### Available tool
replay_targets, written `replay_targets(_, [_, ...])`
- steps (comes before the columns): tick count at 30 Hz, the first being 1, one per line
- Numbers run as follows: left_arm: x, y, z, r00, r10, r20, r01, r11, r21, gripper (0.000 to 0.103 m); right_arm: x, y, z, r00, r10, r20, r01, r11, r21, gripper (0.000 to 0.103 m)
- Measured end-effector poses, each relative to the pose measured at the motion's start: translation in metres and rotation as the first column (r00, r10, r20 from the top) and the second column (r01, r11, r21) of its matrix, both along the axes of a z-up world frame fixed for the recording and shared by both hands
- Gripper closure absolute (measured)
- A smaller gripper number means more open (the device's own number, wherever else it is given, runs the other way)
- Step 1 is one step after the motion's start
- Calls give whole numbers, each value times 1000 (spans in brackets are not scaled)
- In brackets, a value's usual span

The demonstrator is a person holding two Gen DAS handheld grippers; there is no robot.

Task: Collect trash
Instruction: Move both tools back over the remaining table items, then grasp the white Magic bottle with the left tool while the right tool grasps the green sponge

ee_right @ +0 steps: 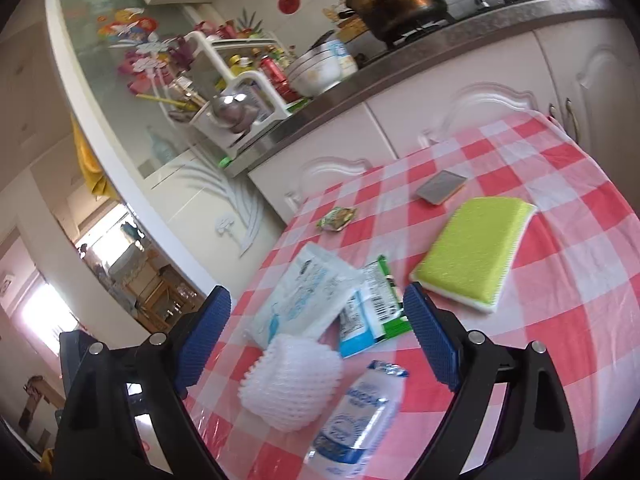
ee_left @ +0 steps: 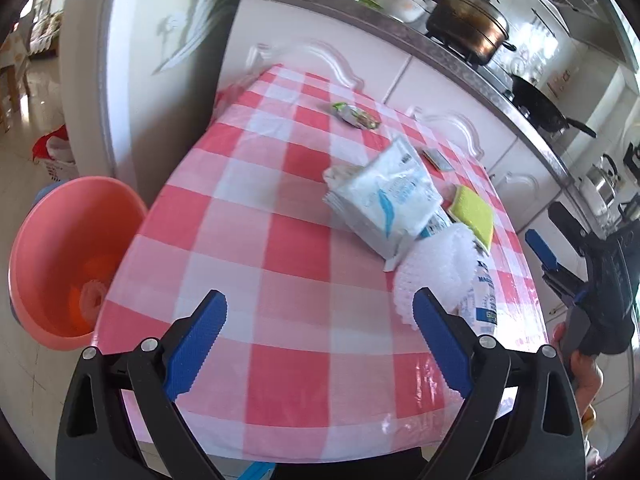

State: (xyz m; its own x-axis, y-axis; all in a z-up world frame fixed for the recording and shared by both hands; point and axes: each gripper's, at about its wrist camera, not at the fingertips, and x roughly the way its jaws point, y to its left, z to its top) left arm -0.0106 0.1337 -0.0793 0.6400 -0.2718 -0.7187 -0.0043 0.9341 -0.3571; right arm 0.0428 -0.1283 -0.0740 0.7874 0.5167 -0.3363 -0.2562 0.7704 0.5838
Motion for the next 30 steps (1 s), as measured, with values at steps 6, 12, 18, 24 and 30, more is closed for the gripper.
replay_targets(6, [3,-36,3,996,-93,1,93,995,22,10,8,-33,-11,997,-65,-38,66,997,30,14])
replay_targets(12, [4,-67,4,984,-176,7,175,983,50,10,16,-59,-21,990,-103,-96,108,993,50,14])
replay_targets(18, [0,-104,7,959,-283,15,280,955,95,10,19,-76,-27,984,-126,-123,134,990,51,14])
replay_targets(24, [0,-134,9,935,-354,16,351,931,100,10,27,-88,-34,977,-149,-154,158,987,43,14])
replay_targets(30, [4,-162,3,907,-422,-11,421,902,98,10,44,-92,-43,965,-148,-216,147,989,-17,14])
